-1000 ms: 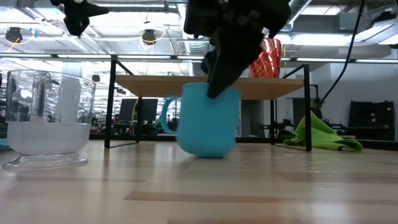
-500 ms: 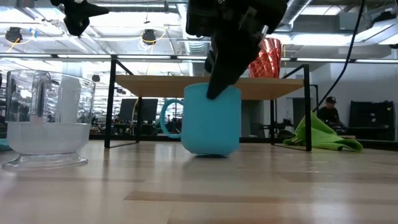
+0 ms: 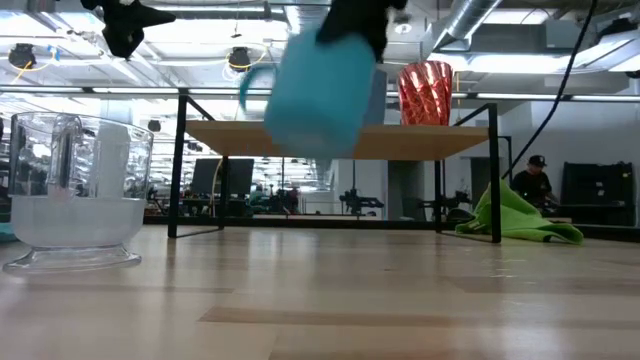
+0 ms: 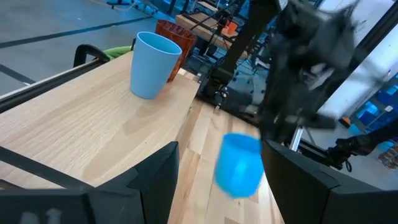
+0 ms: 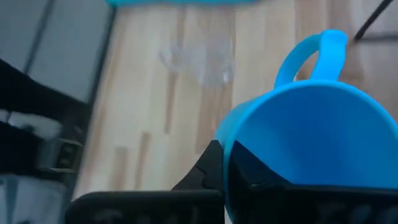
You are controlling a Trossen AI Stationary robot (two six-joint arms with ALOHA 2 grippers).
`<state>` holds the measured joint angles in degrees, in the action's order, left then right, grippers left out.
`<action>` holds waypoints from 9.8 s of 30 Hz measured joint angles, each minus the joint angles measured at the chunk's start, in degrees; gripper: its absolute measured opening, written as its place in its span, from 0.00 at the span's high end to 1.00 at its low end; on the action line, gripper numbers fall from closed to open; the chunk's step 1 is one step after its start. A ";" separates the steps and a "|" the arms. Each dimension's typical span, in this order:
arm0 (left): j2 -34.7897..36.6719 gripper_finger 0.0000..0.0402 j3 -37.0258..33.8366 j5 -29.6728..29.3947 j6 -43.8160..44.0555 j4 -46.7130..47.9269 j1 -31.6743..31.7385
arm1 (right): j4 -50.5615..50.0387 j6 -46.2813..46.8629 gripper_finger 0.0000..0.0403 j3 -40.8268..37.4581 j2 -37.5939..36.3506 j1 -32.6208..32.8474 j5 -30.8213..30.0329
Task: Stack small to large cups/mugs on shelf
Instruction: Put the blue mug on the shelf, then put the transparent mug on the shelf
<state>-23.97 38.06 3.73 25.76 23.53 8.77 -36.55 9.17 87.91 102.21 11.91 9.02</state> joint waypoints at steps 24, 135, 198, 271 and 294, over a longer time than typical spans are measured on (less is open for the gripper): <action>0.00 0.45 0.01 -1.51 -0.11 -0.23 0.00 | 30.17 -0.42 0.97 0.11 -29.53 0.86 -4.42; 0.00 0.45 0.00 -12.59 4.94 -0.96 -0.02 | -28.45 4.43 0.97 45.98 17.20 -10.79 -28.35; 0.00 0.45 0.02 -12.57 5.19 -1.13 -0.01 | -28.69 7.83 0.85 45.88 21.97 -17.10 -21.05; 0.00 0.45 0.00 -12.53 5.31 -1.14 -0.02 | -26.25 3.66 0.53 46.82 7.52 -15.46 -20.47; 0.00 0.45 0.02 -7.42 2.21 -1.01 0.00 | -37.60 10.98 0.57 46.80 -3.39 9.78 -29.46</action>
<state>-23.97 38.09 -3.69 27.97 22.52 8.77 -74.15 20.15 134.72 98.82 21.69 -20.44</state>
